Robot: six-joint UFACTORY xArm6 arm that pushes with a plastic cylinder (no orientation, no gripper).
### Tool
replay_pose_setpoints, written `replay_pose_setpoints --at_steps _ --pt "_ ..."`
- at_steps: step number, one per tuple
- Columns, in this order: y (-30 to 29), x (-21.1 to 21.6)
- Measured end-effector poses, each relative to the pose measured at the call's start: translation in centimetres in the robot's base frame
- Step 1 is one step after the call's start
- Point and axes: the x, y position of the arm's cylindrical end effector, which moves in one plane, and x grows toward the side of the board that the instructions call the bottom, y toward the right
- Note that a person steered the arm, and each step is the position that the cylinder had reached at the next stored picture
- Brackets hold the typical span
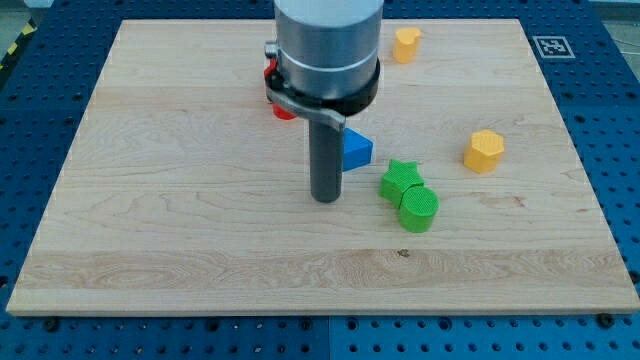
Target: Place the blue triangle right to the red circle
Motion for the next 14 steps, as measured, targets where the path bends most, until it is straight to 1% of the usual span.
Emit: replay_pose_setpoints --at_steps 1,2,3,4,5,6,8,9,10,11,14 --pt "0.0 2.5" --pt "0.4 3.6" --pt "2.2 2.5" --pt "4.5 0.4" --pt "5.3 -1.1" --pt "5.2 -2.5" --pt "3.6 -2.9" --pt "3.6 -4.9" --pt "3.6 -8.2" --pt "3.6 -10.5" --pt "3.6 -13.9"
